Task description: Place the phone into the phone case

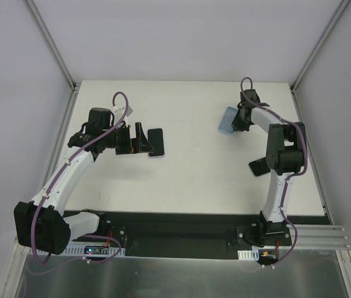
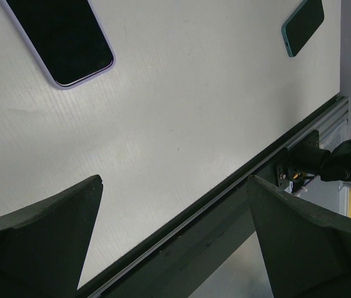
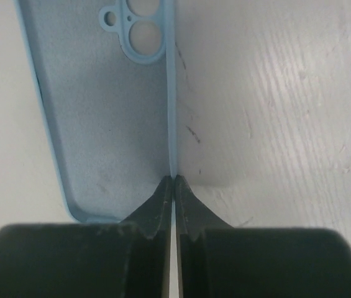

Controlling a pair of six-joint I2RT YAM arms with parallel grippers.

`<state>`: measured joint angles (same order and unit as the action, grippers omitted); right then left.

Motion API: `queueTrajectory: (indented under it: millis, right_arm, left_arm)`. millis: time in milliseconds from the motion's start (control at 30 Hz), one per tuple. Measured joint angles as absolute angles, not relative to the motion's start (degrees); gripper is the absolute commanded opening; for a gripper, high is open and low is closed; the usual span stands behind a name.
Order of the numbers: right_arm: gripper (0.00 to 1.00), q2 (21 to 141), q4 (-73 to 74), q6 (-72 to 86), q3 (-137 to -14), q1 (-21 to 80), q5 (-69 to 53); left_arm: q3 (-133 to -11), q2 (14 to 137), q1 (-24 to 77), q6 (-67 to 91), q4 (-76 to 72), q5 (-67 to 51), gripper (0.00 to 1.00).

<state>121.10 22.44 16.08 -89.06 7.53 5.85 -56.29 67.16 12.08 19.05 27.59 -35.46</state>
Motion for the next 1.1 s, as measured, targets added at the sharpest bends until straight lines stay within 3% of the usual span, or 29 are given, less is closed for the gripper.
queueTrajectory:
  millis: [300, 500, 867, 1100]
  right_arm:
    - [0.02, 103.5, 22.9, 9.3, -68.9, 13.7, -1.0]
    - [0.03, 90.3, 25.0, 11.0, -58.5, 27.1, 0.3]
    - [0.04, 87.1, 28.9, 20.0, -54.5, 43.3, 12.4]
    - [0.25, 87.1, 32.1, 23.2, -53.3, 47.0, 18.0]
  left_arm:
    - [-56.3, 67.0, 12.1, 19.0, 27.5, -33.8, 0.99]
    - [-56.3, 66.9, 12.1, 19.0, 27.4, -33.3, 0.99]
    - [-56.2, 66.8, 12.1, 18.9, 27.4, -32.4, 0.99]
    - [-56.2, 66.6, 12.1, 18.9, 27.4, -32.4, 0.99]
